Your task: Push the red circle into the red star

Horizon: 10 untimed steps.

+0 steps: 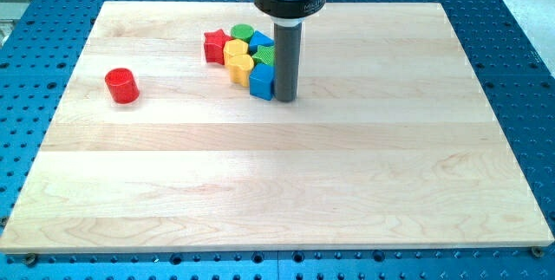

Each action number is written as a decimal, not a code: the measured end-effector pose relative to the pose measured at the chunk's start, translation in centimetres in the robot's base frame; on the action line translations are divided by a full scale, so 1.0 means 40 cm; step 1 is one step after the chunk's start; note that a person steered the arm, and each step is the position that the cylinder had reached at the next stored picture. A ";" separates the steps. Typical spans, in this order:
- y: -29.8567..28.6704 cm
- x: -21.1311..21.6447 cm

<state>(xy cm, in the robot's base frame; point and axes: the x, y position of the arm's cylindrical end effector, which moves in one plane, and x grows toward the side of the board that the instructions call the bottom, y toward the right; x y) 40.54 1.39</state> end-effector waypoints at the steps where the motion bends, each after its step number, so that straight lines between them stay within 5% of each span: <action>1: 0.000 0.000; 2: -0.144 0.144; 4: -0.575 0.108; 10: -0.617 -0.043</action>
<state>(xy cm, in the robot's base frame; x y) 38.83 -23.28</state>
